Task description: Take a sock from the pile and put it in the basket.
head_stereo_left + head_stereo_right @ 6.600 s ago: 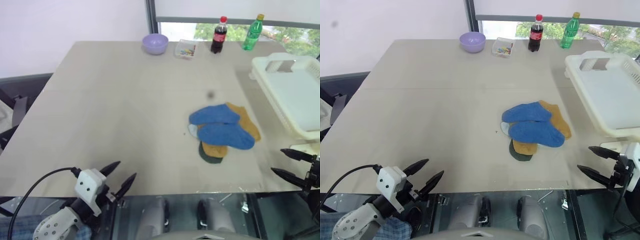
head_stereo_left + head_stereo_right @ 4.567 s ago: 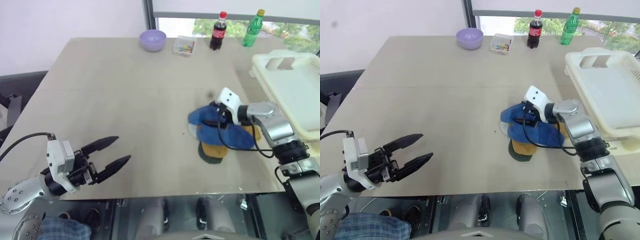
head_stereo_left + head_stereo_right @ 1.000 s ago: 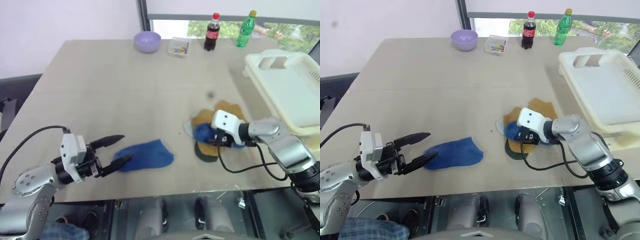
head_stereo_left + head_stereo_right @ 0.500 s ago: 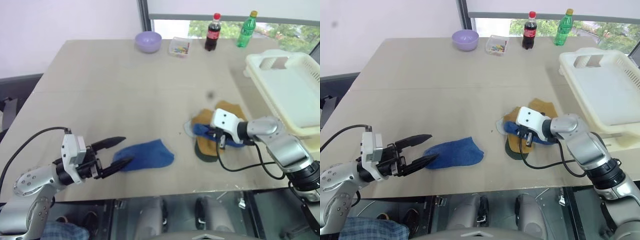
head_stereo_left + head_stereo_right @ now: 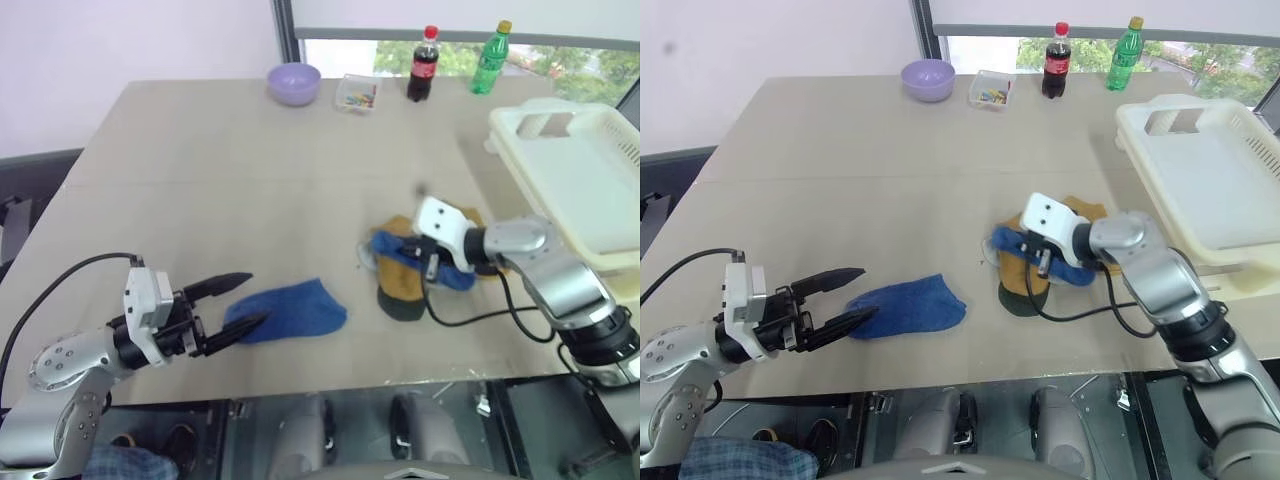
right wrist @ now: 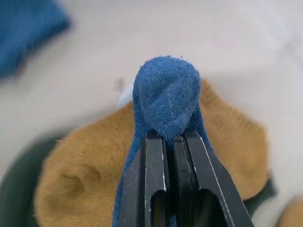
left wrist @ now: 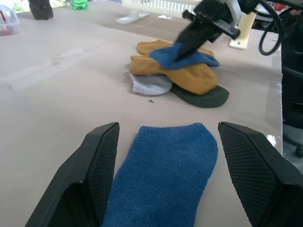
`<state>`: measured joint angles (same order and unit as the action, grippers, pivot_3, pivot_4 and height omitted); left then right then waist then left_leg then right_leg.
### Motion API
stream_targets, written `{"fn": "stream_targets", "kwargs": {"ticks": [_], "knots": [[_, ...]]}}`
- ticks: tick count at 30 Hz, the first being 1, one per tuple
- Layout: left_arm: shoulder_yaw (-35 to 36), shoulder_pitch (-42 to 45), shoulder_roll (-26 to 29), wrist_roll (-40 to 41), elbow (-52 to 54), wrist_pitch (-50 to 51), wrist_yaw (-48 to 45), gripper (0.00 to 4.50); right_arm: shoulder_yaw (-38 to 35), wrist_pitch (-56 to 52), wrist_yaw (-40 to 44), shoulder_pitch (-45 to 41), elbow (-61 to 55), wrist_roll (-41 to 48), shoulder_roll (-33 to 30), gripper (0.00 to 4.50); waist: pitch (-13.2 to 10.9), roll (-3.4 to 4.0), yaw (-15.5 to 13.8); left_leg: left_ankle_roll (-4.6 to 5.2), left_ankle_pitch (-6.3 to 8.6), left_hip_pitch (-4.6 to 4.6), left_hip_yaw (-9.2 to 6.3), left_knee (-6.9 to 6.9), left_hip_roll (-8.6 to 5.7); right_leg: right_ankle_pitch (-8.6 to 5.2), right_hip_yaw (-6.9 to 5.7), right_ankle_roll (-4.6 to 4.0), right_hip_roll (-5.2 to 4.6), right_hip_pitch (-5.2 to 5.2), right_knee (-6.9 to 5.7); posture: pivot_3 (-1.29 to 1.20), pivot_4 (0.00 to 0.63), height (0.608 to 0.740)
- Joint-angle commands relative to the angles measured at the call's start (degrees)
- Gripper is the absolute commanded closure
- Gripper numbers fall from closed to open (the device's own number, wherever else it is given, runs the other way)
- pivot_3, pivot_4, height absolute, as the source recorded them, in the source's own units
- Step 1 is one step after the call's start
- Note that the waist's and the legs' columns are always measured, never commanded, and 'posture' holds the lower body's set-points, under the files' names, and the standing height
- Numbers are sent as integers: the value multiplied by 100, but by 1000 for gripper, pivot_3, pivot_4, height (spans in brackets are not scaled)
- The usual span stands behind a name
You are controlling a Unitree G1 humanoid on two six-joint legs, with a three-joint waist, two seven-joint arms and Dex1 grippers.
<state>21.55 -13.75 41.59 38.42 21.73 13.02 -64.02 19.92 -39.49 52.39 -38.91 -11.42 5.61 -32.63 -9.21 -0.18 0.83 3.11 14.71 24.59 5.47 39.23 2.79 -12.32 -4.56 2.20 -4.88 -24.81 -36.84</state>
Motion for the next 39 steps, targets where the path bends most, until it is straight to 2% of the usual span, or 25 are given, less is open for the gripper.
{"fn": "stream_targets", "kwargs": {"ticks": [1,4,11,12,13,15,16,23,26,29,30,39], "knots": [[-21,81,-11,21,44,-59,-10,907,67,25,-126,-467,424,-22,396,4457,0,0,-3,0,0,0,0,0,0,0,0,0,0,0,-1,0,150,733],[-66,113,-36,-15,72,-76,29,907,301,297,-80,-678,1017,-251,543,4457,1,0,-17,-1,-1,2,-1,0,-1,2,-1,2,-1,0,-1,0,150,733],[-18,-113,-119,-40,261,-125,148,907,589,588,351,-547,1451,-504,141,4457,0,0,-10,1,0,11,2,1,-10,3,0,3,-10,0,5,0,150,733],[-9,-156,-132,-36,285,-130,157,907,563,578,391,-516,1425,-483,130,3786,0,0,-7,1,0,9,2,1,-10,3,0,3,-8,0,4,0,150,733],[-4,-184,-137,-33,298,-136,164,907,538,568,406,-496,1410,-470,132,3492,0,0,-4,0,0,6,2,0,-8,2,-1,2,-5,0,3,0,150,733],[-3,-218,-141,-35,300,-152,171,907,457,517,348,-472,1395,-461,159,2315,0,0,2,0,0,3,3,1,-8,2,-1,2,0,0,1,0,150,733],[2,-229,-136,-30,299,-149,169,907,396,455,335,-478,1365,-421,172,2163,0,0,2,-1,-1,1,3,0,-7,3,-1,2,1,0,1,0,150,733],[-67,-62,-58,-17,222,-91,155,907,160,194,243,-491,1118,-269,271,2163,0,0,-13,-2,-1,2,0,1,-1,2,-1,1,0,0,-3,0,150,733],[-72,-13,-45,-18,190,-78,125,907,139,200,147,-450,1099,-268,285,2863,0,0,-9,-1,-1,4,1,1,-4,3,0,2,-3,0,-2,0,150,733],[-74,17,-24,-18,166,-67,97,907,78,125,93,-440,1020,-197,306,4237,0,1,-6,-2,-1,3,1,1,-4,3,0,2,-2,0,-2,0,150,733],[-81,33,-18,-21,157,-62,91,907,74,116,85,-431,996,-192,303,4474,0,1,-7,-2,-1,3,1,1,-4,3,0,2,-1,0,-3,0,150,733],[-128,138,-16,-57,88,-48,45,907,9,64,45,-430,875,-121,330,4474,0,1,-7,-2,-1,3,2,1,-5,3,0,2,-1,0,-3,0,150,733]]}}
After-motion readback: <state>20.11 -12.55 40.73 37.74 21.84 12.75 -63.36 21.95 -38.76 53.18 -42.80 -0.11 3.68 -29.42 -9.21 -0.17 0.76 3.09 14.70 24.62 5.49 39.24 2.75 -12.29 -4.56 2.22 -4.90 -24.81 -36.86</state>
